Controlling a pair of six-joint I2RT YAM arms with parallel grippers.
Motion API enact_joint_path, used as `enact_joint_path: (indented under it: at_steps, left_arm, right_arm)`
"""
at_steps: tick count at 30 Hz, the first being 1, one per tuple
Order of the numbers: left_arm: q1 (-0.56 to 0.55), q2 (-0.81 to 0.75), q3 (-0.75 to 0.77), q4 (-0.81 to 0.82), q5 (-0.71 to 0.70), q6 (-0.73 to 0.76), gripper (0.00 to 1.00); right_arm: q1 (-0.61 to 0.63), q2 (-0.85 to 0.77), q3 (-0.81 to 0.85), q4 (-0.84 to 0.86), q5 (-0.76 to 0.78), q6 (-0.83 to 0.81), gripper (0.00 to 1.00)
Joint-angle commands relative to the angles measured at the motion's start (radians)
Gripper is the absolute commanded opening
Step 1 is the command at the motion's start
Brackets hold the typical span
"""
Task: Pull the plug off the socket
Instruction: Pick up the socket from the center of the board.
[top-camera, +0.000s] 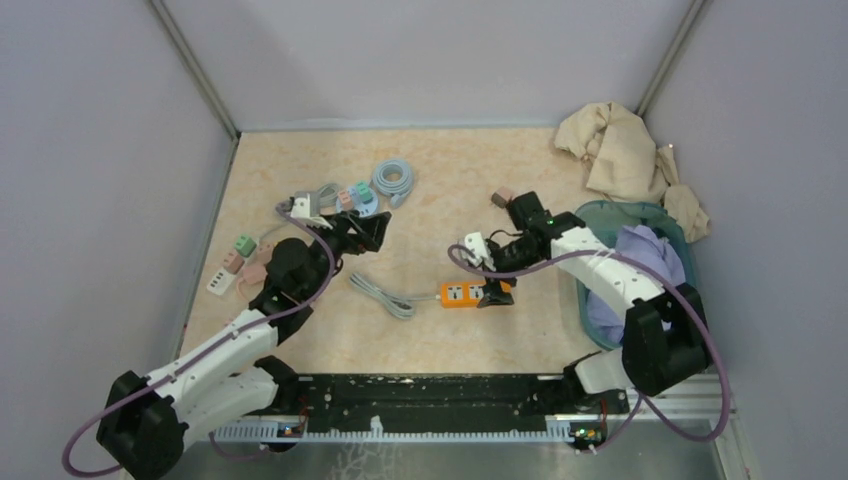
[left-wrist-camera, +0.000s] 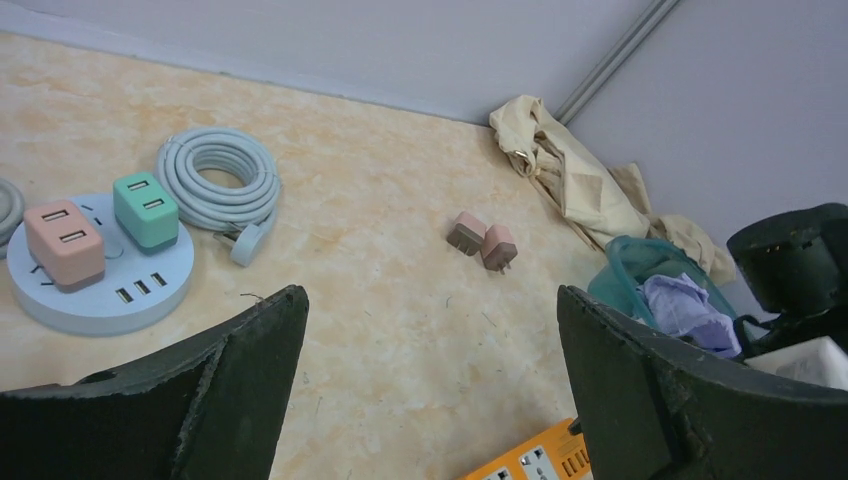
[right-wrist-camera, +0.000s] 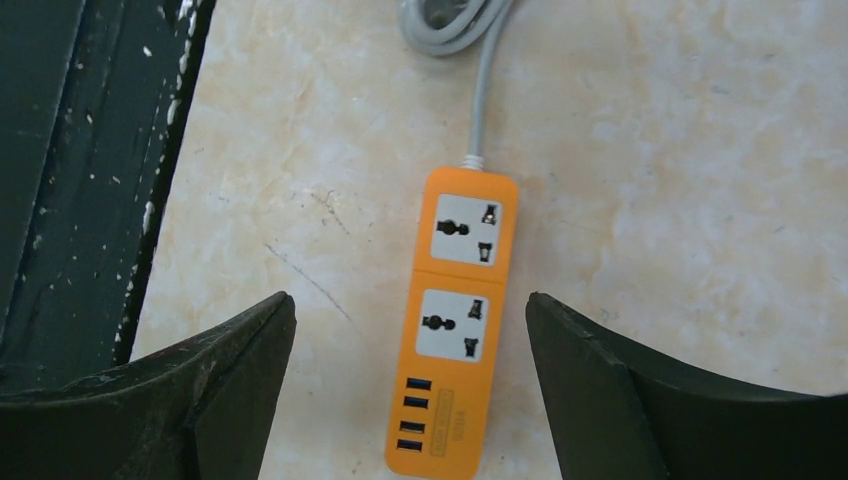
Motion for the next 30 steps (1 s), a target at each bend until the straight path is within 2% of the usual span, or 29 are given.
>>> enact_joint_path:
  at_steps: [1, 6, 11, 15, 21, 26, 28, 30]
  left_arm:
    - [0.006, -0.035, -0.020, -0.025, -0.035, -0.006, 0.98]
    - [0.006, -0.057, -0.030, -0.048, -0.046, -0.022, 0.98]
    - [0.006, -0.074, -0.040, -0.056, -0.054, -0.031, 0.98]
    - [0.005, -0.091, -0.045, -0.068, -0.064, -0.031, 0.98]
    - [0.006, -0.107, -0.046, -0.078, -0.080, -0.014, 0.98]
    - [0.005, -0.106, -0.047, -0.077, -0.087, -0.011, 0.98]
    - [0.006, -0.105, -0.046, -0.077, -0.088, -0.010, 0.98]
    - [0.007, -0.104, -0.047, -0.077, -0.091, -0.008, 0.98]
  right_arm:
    - [0.104, -0.026, -0.057, 0.181, 0.188, 0.083, 0.85]
    - [0.224, 0.004, -0.123, 0.378, 0.345, 0.255, 0.85]
    - [0.298, 0.062, -0.137, 0.465, 0.458, 0.337, 0.85]
    - [0.324, 0.145, -0.089, 0.483, 0.542, 0.396, 0.79]
    - [0.334, 0.202, -0.073, 0.509, 0.568, 0.430, 0.64]
    - [0.336, 0.219, -0.094, 0.526, 0.603, 0.422, 0.57]
    - [0.336, 0.218, -0.095, 0.527, 0.609, 0.428, 0.46]
    - [0.336, 0.212, -0.092, 0.524, 0.612, 0.437, 0.32]
